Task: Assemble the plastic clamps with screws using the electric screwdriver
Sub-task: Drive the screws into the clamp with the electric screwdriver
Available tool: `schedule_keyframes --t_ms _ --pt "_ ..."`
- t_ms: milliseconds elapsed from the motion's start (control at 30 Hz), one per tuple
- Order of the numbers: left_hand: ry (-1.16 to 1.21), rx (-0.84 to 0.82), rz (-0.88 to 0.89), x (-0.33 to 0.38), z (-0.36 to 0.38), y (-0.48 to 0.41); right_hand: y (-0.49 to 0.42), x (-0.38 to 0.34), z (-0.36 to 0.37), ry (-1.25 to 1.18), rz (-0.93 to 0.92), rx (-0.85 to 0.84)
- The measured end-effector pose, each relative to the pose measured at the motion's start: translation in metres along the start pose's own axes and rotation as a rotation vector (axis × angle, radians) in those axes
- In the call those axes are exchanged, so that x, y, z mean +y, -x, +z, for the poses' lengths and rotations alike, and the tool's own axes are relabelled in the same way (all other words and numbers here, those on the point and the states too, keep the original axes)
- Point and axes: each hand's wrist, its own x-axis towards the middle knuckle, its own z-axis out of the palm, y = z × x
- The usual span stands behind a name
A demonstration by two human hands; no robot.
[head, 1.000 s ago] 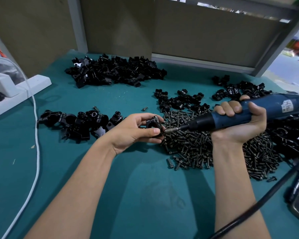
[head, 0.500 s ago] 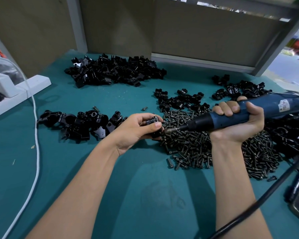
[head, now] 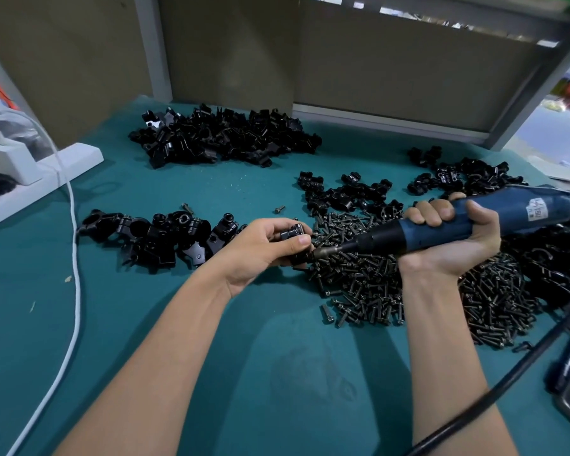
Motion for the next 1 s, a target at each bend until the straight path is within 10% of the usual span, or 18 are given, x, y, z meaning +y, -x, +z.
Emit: schedule_keyframes --t_ms 1000 --pt "0.077 -0.028 -0.012 0.0012 0.0052 0.0036 0.0065 -0.0004 0.0032 0.054 0.007 -0.012"
